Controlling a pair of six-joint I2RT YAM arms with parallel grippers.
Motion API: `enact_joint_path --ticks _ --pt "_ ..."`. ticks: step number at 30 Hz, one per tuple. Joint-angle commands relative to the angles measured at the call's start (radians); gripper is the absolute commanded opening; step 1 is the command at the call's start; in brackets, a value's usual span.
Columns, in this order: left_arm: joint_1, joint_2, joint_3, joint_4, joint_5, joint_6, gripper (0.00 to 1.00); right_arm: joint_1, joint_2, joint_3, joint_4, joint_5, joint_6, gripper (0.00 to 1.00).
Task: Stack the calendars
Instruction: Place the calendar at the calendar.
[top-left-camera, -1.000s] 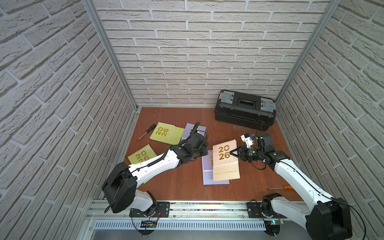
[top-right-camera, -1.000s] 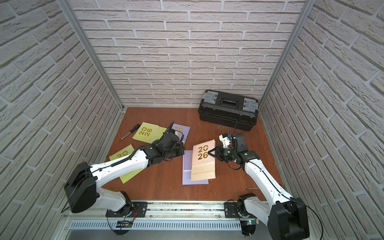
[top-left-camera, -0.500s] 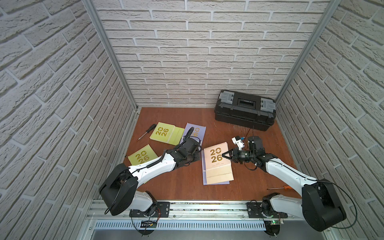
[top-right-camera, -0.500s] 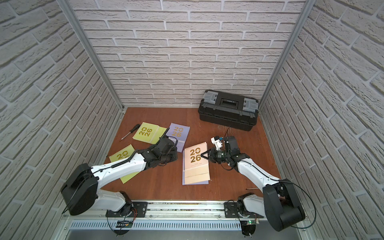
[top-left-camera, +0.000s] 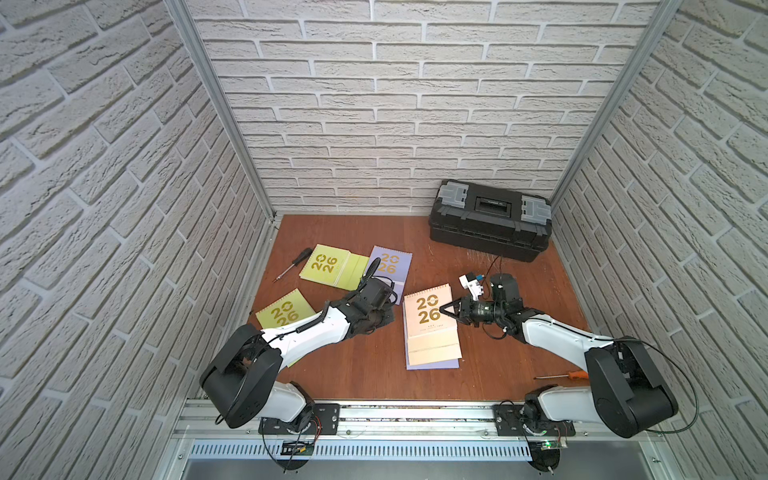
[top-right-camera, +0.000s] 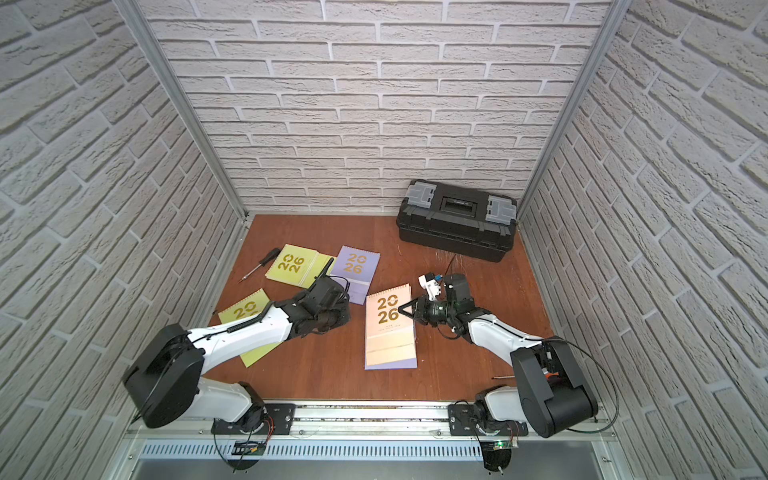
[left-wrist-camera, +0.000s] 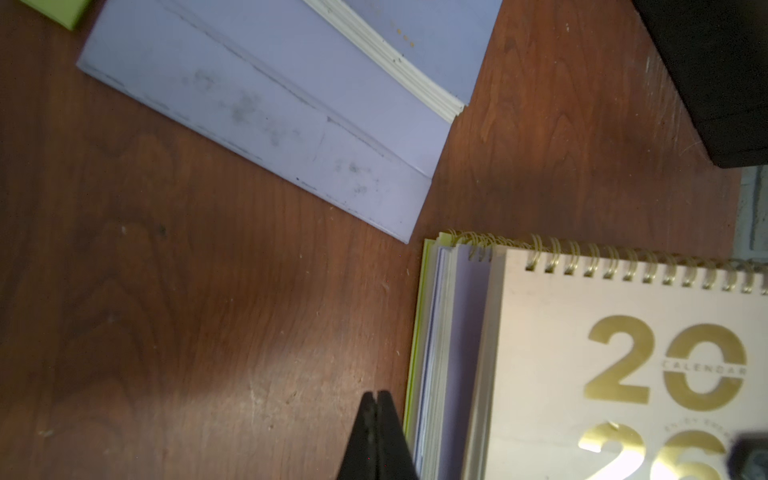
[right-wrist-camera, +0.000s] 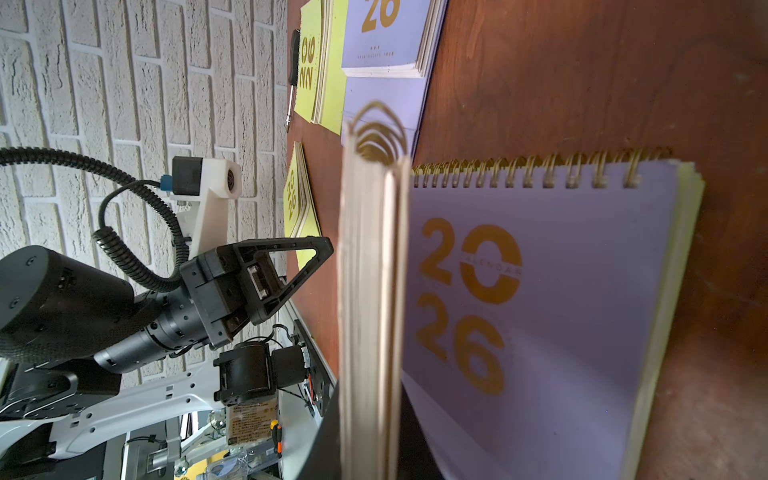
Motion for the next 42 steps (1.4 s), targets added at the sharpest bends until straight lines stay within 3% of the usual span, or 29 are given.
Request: enact_joint_path --ticks 1,23,31,42 --pt "0.001 0.02 -0.013 0.053 0.022 -0.017 0.0 0.01 0.002 -0.01 0.101 -0.034 -0.007 0.03" --pt "-0.033 0.143 0.044 0.089 0.062 -0.018 0.0 0.01 0.084 -0.015 0.161 -0.023 -0.011 0.03" --pt "-0.036 0.169 0.063 0.094 0.072 -0.015 0.0 0.01 0.077 0.0 0.068 0.021 -0.059 0.17" --pt "-0.047 0.192 0.082 0.098 0.078 -0.014 0.0 0.009 0.075 0.021 -0.021 0.059 -0.105 0.24"
